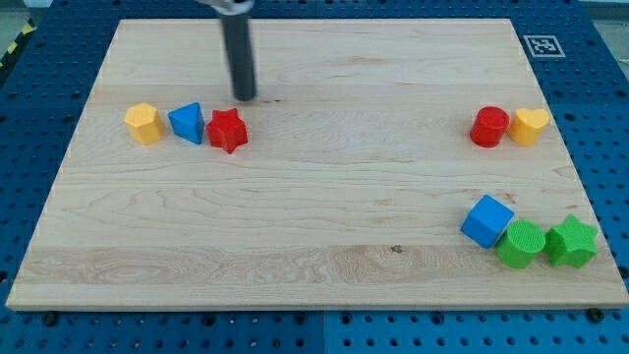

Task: Push the blue triangle below the red star

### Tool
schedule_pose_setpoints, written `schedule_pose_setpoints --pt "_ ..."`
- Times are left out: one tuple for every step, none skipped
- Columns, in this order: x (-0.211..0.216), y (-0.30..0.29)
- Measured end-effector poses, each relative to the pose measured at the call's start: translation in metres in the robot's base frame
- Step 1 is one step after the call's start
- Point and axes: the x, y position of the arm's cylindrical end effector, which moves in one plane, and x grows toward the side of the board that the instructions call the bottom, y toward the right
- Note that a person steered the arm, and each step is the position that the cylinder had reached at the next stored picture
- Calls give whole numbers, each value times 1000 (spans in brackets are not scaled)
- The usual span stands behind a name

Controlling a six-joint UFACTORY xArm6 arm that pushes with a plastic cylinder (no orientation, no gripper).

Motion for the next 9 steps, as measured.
schedule_pose_setpoints --pt "-6 -60" --pt "-6 -62" --pt "6 -62" --pt "30 -63" --pt "50 -61" --pt "71 -61" --pt "73 -61" --pt "73 -62" --pt "73 -58"
